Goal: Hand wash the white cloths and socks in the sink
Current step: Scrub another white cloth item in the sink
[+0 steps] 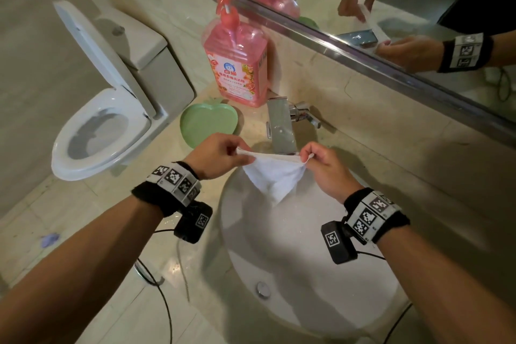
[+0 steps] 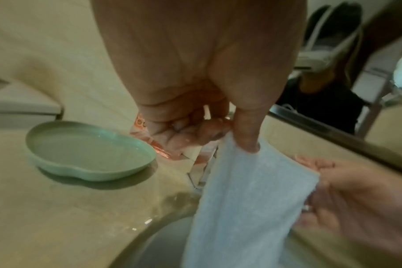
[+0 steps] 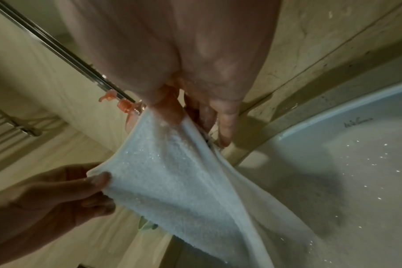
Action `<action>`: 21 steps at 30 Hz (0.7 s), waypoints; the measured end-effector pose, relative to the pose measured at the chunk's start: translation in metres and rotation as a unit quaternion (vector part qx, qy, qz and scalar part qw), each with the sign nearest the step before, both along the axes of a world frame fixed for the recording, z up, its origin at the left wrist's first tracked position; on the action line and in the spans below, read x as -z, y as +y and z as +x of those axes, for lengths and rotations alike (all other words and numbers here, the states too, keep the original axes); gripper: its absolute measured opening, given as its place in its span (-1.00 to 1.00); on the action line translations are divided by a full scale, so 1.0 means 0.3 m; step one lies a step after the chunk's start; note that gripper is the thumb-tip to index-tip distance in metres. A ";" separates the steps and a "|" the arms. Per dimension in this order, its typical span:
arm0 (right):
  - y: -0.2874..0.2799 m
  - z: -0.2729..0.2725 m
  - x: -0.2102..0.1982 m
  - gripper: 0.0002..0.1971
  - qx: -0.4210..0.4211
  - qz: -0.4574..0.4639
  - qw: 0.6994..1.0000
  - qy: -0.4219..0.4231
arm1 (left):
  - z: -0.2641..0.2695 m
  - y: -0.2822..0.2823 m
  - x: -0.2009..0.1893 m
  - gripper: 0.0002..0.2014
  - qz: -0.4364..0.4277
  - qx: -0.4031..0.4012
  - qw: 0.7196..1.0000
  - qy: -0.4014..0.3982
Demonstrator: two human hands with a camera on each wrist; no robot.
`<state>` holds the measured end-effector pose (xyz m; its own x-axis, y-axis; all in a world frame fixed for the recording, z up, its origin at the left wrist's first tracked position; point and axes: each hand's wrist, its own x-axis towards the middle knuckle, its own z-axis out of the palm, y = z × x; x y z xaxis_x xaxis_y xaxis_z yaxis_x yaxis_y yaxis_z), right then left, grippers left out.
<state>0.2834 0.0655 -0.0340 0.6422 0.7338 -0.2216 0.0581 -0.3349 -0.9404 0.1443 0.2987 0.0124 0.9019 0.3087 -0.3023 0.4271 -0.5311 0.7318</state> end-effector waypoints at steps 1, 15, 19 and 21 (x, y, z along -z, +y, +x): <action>0.002 0.003 -0.012 -0.75 0.002 0.007 1.000 0.014 | 0.002 0.002 -0.013 -0.93 -0.061 -0.019 0.998 -0.003; -0.004 0.040 0.015 -0.73 0.064 -0.021 0.997 0.032 | 0.057 -0.088 0.139 -0.91 -0.126 -0.056 0.986 0.091; -0.005 0.047 0.027 -0.74 0.112 -0.006 0.994 0.019 | 0.121 -0.155 0.241 -0.72 -0.137 -0.089 0.981 0.107; -0.014 0.061 0.037 -0.74 0.124 -0.007 0.992 0.025 | 0.155 -0.194 0.256 -0.80 -0.199 -0.106 0.973 0.055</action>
